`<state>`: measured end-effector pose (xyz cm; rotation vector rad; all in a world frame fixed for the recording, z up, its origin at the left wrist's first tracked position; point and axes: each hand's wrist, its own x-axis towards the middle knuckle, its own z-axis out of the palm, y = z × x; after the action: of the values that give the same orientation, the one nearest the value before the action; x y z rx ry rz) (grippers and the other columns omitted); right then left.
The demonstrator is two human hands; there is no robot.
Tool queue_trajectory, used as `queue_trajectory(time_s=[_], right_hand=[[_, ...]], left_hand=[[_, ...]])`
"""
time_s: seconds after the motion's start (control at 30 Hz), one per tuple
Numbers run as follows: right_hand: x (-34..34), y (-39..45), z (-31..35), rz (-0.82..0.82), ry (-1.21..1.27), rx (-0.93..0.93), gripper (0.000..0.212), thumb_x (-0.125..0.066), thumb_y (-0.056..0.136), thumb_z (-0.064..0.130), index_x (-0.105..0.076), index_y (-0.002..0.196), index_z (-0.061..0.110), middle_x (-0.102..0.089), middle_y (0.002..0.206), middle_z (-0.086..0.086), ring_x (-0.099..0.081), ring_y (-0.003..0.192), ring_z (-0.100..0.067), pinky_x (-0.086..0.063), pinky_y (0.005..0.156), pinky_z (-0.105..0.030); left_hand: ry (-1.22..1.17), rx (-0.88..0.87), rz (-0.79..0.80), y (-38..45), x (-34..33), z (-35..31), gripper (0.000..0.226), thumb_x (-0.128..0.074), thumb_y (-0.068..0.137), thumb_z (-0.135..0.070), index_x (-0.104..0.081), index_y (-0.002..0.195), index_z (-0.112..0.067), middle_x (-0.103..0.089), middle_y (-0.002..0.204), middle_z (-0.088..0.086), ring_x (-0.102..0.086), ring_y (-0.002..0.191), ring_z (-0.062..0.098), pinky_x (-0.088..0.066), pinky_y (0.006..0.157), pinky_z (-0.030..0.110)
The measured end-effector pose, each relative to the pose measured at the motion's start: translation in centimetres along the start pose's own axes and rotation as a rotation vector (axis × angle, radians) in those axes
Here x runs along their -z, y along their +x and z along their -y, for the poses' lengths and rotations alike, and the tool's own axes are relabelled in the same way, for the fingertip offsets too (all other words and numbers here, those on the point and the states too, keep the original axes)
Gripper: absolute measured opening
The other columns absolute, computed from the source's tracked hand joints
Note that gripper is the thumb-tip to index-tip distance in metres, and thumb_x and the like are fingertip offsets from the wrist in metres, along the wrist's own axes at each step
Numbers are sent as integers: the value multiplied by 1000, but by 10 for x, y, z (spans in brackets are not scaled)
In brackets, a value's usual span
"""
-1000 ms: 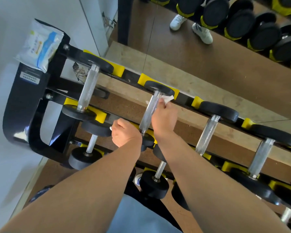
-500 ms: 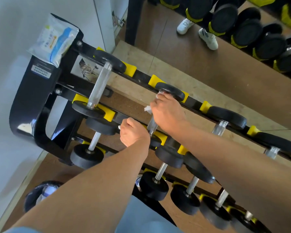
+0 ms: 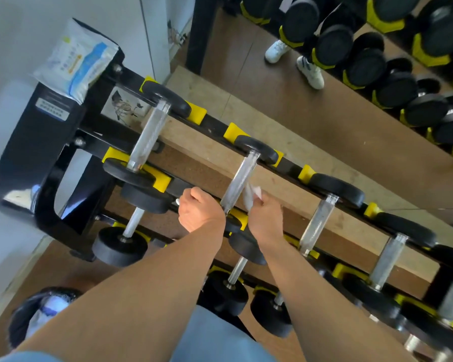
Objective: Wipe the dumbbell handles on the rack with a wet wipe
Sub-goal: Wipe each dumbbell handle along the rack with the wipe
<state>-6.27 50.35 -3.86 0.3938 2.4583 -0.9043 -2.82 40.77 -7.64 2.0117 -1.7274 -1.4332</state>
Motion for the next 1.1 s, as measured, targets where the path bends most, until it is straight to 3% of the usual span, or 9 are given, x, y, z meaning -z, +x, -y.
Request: queue_trajectory(time_s=[0.2, 0.27, 0.5, 0.57, 0.67, 0.8, 0.87, 1.0, 1.1], right_hand=[[7, 8, 39, -243, 466, -174, 25, -49, 103, 32, -67, 105, 15, -63, 82, 0, -60, 82, -20, -48, 75, -35], [-4, 9, 57, -235, 352, -37, 25, -49, 103, 27, -66, 97, 11, -66, 82, -3, -63, 85, -24, -48, 75, -38], [-7, -31, 8, 59, -415, 438, 59, -55, 97, 7, -41, 150, 28, -46, 153, 0, -58, 124, -27, -49, 103, -43], [4, -37, -5, 215, -547, 431, 62, -56, 95, 5, -40, 150, 29, -56, 143, 1, -62, 115, -21, -53, 97, -36], [16, -37, -8, 196, -201, 175, 47, -45, 101, 12, -54, 140, 37, -64, 129, 7, -63, 88, -7, -52, 70, -17], [11, -4, 17, -182, 344, -31, 43, -42, 103, 16, -58, 137, 36, -68, 117, 1, -63, 85, -13, -51, 64, -27], [-8, 0, 34, -143, 258, 68, 44, -40, 104, 16, -52, 144, 31, -67, 121, -1, -64, 101, -21, -54, 82, -35], [-27, -26, 17, -75, -23, 126, 52, -40, 105, 15, -34, 154, 31, -66, 109, -7, -63, 97, -22, -52, 81, -34], [-12, -49, -11, 151, -397, 213, 59, -45, 103, 10, -30, 154, 36, -67, 122, -4, -66, 104, -22, -56, 88, -40]], left_hand=[[2, -9, 3, -2, 0, 1, 38, -25, 99, -28, -58, 85, -18, -55, 88, 6, -53, 83, 28, -44, 83, 44], [2, -7, 9, 1, -1, 2, 39, -25, 99, -27, -61, 87, -16, -55, 90, 6, -53, 84, 28, -44, 83, 43], [29, -4, 29, 1, 1, -2, 38, -27, 100, -23, -63, 93, -13, -63, 106, 16, -55, 98, 36, -40, 90, 44], [48, -15, 37, -1, 2, -2, 33, -28, 102, -23, -60, 92, -17, -62, 107, 14, -55, 97, 31, -41, 91, 41], [43, -19, 32, -1, 1, -1, 46, -23, 98, -34, -64, 103, -14, -64, 111, 14, -57, 101, 32, -44, 96, 44], [50, -18, 50, -1, 3, -3, 47, -22, 98, -35, -63, 108, -15, -62, 109, 11, -57, 101, 31, -44, 99, 47], [129, -25, 94, 2, 4, -3, 39, -24, 103, -28, -59, 115, -12, -55, 107, 6, -52, 101, 24, -40, 95, 35], [29, 65, 141, 6, 8, -2, 26, -32, 104, -22, -50, 119, -10, -44, 103, 2, -51, 109, 25, -31, 79, 32], [0, 95, 134, 3, 7, -3, 25, -39, 101, -20, -49, 121, -10, -52, 118, 9, -50, 113, 27, -36, 88, 34]])
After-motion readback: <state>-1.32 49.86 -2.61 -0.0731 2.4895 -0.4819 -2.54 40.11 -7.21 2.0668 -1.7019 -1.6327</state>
